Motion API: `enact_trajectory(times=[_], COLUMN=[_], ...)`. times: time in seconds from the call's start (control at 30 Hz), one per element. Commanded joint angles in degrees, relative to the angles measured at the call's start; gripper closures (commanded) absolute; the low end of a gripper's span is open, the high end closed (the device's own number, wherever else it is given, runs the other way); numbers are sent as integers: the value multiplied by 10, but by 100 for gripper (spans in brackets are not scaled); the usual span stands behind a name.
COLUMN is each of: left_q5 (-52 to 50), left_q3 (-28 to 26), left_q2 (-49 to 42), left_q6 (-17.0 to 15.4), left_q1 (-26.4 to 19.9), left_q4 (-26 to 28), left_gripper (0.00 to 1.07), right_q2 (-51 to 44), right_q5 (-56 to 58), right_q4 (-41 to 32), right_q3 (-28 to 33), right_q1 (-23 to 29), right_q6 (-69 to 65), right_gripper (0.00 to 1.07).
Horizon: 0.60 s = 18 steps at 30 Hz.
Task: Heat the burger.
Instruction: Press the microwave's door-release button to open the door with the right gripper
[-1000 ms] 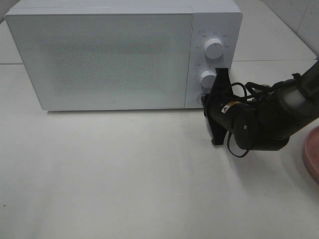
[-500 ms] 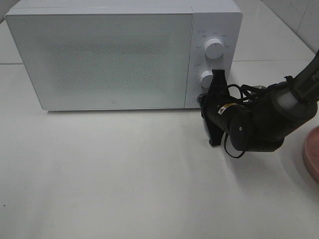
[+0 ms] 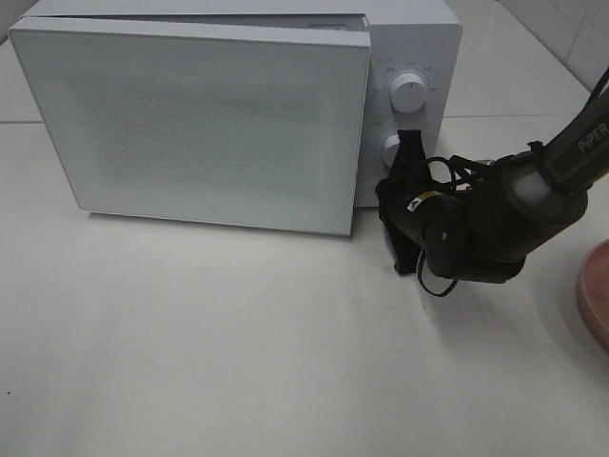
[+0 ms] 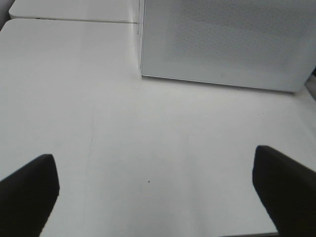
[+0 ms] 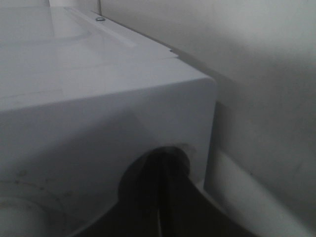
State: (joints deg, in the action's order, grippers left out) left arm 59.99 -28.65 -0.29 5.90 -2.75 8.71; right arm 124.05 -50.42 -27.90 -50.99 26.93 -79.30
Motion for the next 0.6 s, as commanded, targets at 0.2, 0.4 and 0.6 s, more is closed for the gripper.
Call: enact_trajectory(times=[0.2,0.4,0.6], left_q5=[-6,-6,-6], left_q3=[2,2,2], left_q2=[-14,-14,-14], left_q6=[0,0,0], left_q1=[-2,-2,-2], left_q4=[3,3,3], left_gripper=[7,7,7], right_q2=[-2,-12,-18], right_q5=[-89,-55,-24], right_q4=[6,6,5], right_q3=[-47,-46,-45], right_q1=[-22,-22,-22], right_q6=[23,23,25], right_gripper=[107,107,107])
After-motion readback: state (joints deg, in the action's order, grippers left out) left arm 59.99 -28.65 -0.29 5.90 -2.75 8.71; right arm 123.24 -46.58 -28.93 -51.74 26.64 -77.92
